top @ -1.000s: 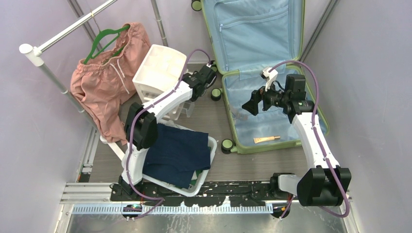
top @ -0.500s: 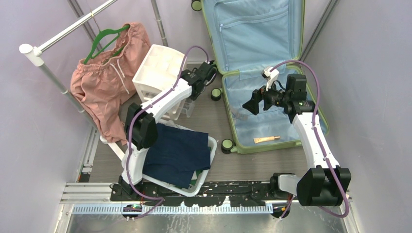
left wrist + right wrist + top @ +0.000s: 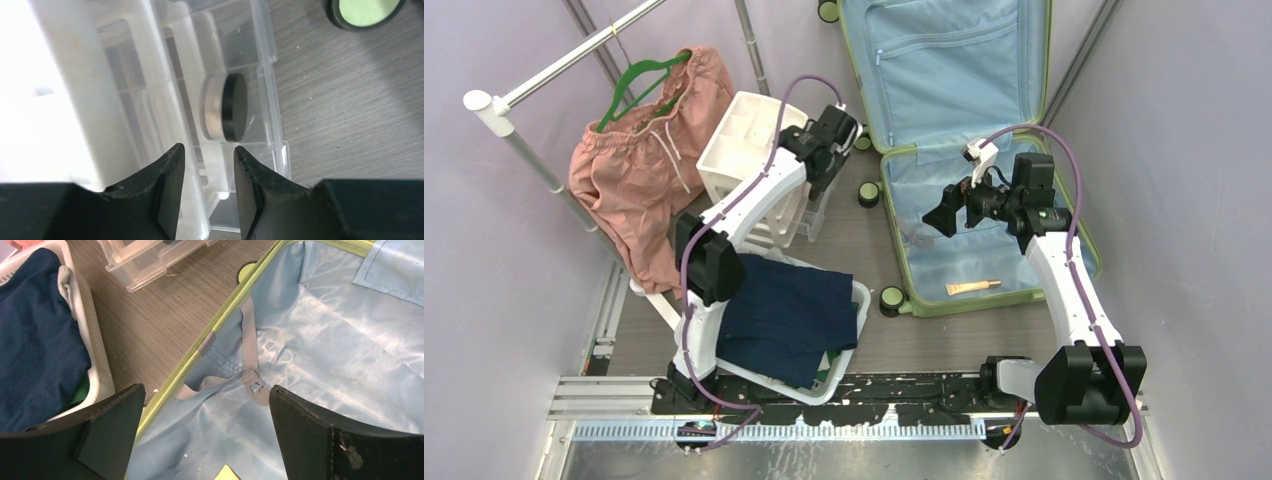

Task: Open, take out, and arrange the luggage
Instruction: Place the personal item in the drawer.

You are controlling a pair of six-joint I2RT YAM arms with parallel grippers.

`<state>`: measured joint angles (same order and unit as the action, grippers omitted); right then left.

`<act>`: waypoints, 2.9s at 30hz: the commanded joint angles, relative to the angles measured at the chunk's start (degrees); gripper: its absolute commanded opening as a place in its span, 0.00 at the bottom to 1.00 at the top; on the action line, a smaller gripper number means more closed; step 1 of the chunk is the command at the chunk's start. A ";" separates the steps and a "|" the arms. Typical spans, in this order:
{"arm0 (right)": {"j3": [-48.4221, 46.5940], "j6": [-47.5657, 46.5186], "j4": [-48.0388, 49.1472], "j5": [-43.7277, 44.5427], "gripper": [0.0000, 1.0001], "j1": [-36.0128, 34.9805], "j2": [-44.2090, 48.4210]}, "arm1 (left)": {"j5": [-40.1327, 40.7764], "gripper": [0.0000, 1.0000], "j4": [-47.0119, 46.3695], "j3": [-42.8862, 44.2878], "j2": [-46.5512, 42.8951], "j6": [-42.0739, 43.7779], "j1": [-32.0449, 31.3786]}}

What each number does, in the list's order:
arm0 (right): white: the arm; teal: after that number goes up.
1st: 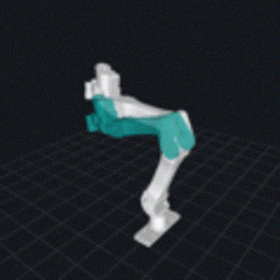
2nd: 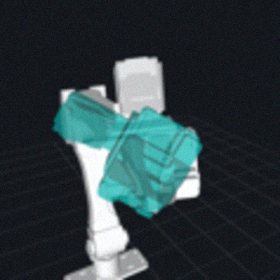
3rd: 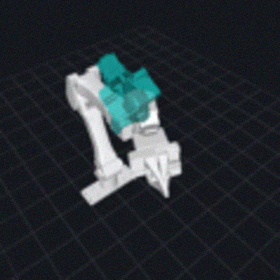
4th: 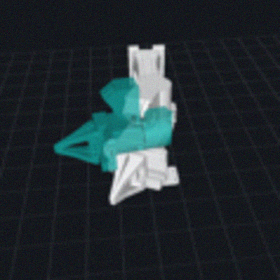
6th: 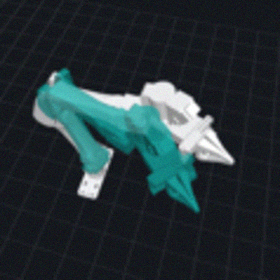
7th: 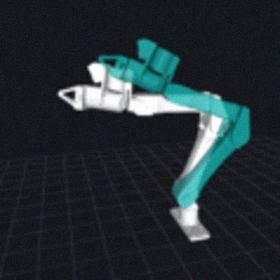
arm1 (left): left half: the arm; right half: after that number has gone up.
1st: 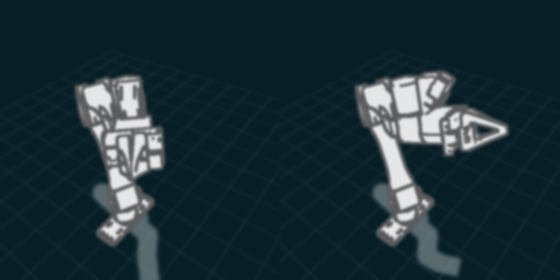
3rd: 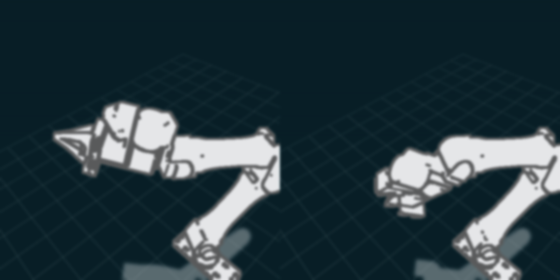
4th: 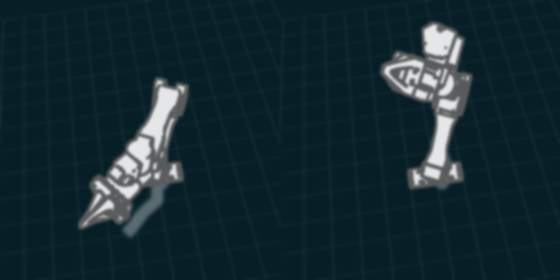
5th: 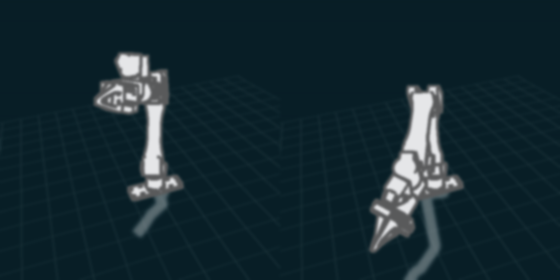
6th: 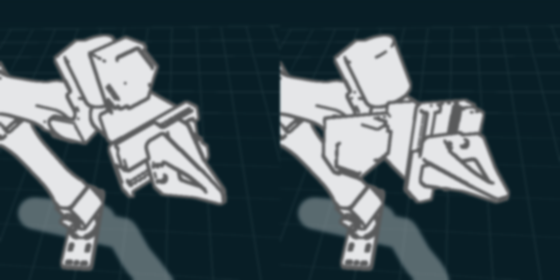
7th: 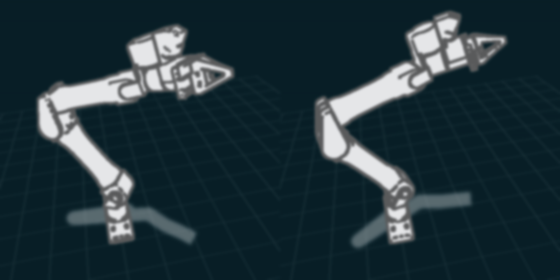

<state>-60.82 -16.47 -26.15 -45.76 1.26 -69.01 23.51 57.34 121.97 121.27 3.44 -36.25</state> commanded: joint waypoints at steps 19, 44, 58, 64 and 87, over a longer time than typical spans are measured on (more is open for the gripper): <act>-0.77 0.71 2.82 -1.40 1.00 0.59 0.87 | -8.18 0.49 6.73 4.11 3.76 -1.97 4.04; -0.71 0.80 2.47 -1.88 1.00 0.68 1.12 | -6.06 0.46 4.73 1.98 4.94 -4.45 3.82; -1.68 0.60 2.05 -1.88 1.00 0.93 1.28 | -16.93 0.28 3.69 6.31 8.44 -9.98 3.82; -1.84 0.64 1.99 -2.04 1.00 1.07 1.52 | -18.94 0.28 2.69 6.55 8.30 -11.76 3.82; -2.02 4.66 4.64 -4.51 1.00 1.03 0.51 | -24.93 0.49 7.32 -7.64 -12.11 -9.62 3.82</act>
<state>-60.82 -13.02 -24.40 -48.38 2.07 -69.01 1.61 63.92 117.25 111.48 -5.17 -32.29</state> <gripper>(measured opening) 0.996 0.498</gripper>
